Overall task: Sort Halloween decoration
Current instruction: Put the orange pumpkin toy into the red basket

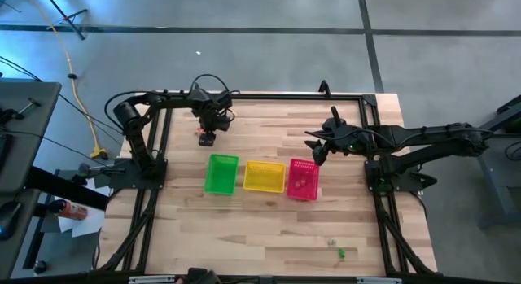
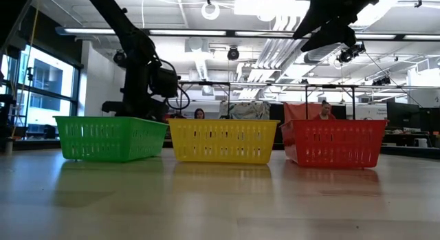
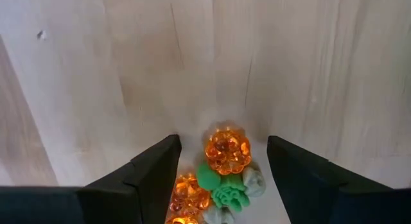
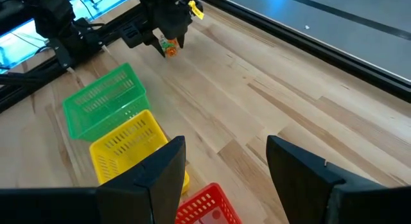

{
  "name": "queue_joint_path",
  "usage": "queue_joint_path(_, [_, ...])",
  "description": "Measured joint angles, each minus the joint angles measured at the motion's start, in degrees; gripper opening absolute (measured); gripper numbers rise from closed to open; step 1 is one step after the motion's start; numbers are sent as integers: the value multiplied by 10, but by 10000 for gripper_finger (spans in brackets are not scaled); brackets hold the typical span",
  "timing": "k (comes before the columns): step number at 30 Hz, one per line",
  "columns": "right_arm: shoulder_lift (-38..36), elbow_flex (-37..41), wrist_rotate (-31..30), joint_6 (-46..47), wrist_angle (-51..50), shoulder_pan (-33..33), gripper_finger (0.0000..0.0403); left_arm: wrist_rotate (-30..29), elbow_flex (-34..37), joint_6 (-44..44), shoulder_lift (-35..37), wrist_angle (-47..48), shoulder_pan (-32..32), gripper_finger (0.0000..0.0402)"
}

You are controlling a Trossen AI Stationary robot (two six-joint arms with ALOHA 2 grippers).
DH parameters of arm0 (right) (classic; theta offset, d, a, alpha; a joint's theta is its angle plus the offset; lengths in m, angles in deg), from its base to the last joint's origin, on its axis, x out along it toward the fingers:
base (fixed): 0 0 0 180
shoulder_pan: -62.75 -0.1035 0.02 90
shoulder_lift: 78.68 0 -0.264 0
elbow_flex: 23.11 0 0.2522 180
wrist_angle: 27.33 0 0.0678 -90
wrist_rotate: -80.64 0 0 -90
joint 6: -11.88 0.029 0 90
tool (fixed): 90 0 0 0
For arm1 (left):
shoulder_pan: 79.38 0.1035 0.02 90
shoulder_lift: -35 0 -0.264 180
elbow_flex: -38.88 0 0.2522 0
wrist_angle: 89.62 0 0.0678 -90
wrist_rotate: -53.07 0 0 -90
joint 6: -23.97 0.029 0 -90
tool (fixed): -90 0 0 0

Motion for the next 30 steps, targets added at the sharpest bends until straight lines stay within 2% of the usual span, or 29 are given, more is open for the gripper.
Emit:
queue_joint_path(14, [0,0,-27,5,0,0,212,-28,1,22,-7,-14,-1,228])
queue_joint_path(30, [0,0,-27,6,0,0,212,-38,2,32,-8,-25,0,171])
